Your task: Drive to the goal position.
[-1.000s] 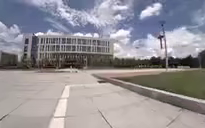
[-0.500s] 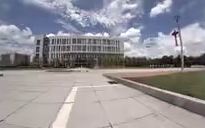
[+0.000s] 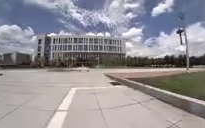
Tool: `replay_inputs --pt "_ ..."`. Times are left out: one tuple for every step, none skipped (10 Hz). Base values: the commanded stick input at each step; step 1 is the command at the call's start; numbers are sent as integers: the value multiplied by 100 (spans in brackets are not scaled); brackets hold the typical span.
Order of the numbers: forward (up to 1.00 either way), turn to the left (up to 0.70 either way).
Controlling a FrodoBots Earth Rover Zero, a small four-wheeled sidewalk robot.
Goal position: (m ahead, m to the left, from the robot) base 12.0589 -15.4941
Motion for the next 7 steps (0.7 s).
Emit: replay_inputs --pt "70 6" --pt "70 32" --pt "70 16" --pt "70 0" --pt "70 0" --pt "70 0" --pt "70 1"
